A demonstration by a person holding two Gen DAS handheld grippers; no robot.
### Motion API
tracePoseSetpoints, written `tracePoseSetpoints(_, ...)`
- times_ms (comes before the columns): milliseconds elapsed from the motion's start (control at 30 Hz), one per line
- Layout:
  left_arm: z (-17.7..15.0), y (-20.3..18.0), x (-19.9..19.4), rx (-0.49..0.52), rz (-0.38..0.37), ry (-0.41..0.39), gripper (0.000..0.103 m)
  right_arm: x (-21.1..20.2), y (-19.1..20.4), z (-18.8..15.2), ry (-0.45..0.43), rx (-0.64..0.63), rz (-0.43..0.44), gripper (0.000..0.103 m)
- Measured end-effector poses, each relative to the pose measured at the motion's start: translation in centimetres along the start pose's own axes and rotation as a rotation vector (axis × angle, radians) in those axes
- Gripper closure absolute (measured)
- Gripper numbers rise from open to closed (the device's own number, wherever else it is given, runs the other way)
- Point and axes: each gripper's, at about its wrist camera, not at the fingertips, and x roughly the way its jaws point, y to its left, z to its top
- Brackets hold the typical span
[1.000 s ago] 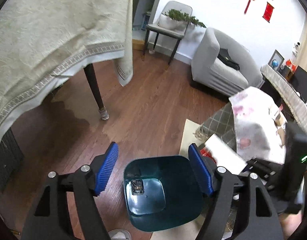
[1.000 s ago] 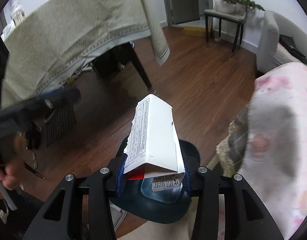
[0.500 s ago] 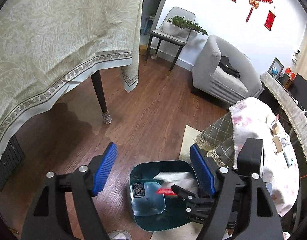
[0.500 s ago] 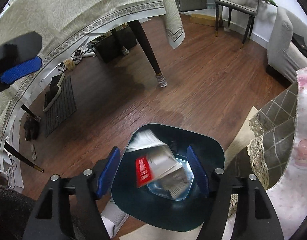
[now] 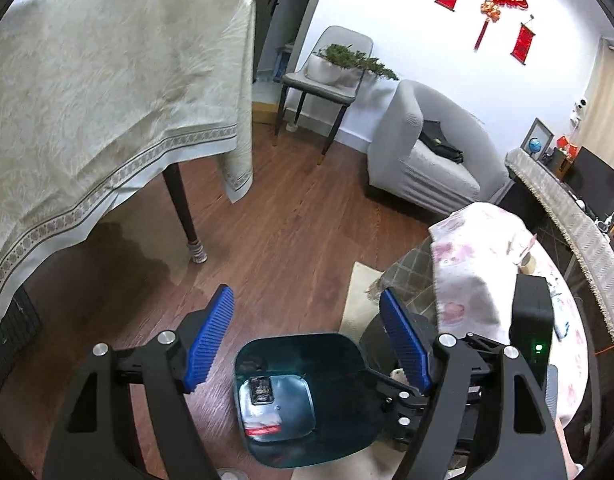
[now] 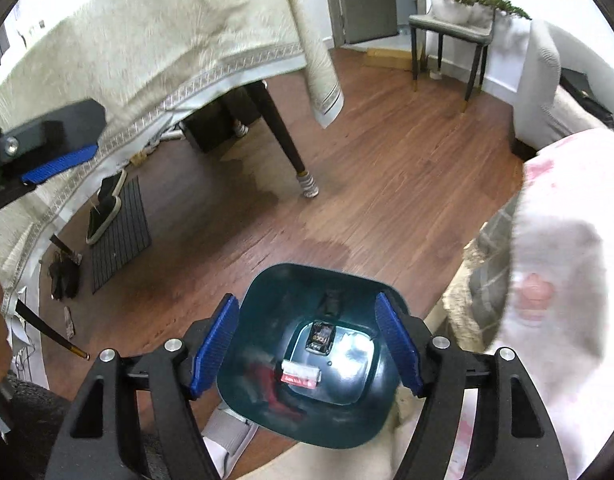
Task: Collect trash
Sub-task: 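Withdraw both grippers from the bin back toward the table, then grasp the tape roll with the left gripper while the right grasps the blue wipe pack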
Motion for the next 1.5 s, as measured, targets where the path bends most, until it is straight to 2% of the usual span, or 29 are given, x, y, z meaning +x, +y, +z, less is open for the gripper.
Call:
tracePoseSetpoints(333, 0.5, -6.4, -1.1, 0.096, -0.047, -0.071, 0.019, -8.0, -4.0, -0.1, -0.164, 0.044, -0.047, 0.027)
tracePoseSetpoints(700, -0.8, -14.0, 0.1, 0.220, -0.114, -0.091, 0.015, -14.2, -9.6, -2.5, -0.258, 0.078, -0.166, 0.024)
tracePoseSetpoints(1033, -2.4, -19.3, 2.6, 0.280, -0.158, -0.084, 0.013, -17.3, -15.4, -6.2, -0.264, 0.126, -0.263, 0.021)
tracePoseSetpoints(1267, -3.6, -23.5, 4.3, 0.355, -0.179, -0.075, 0.013, -18.5, -18.6, -8.6, -0.247, 0.162, -0.294, 0.020)
tracePoseSetpoints(1500, -6.1, -27.9, 7.5, 0.530, -0.146, -0.031, 0.017, -19.3, -20.9, -10.4, -0.237, 0.200, -0.295, 0.020)
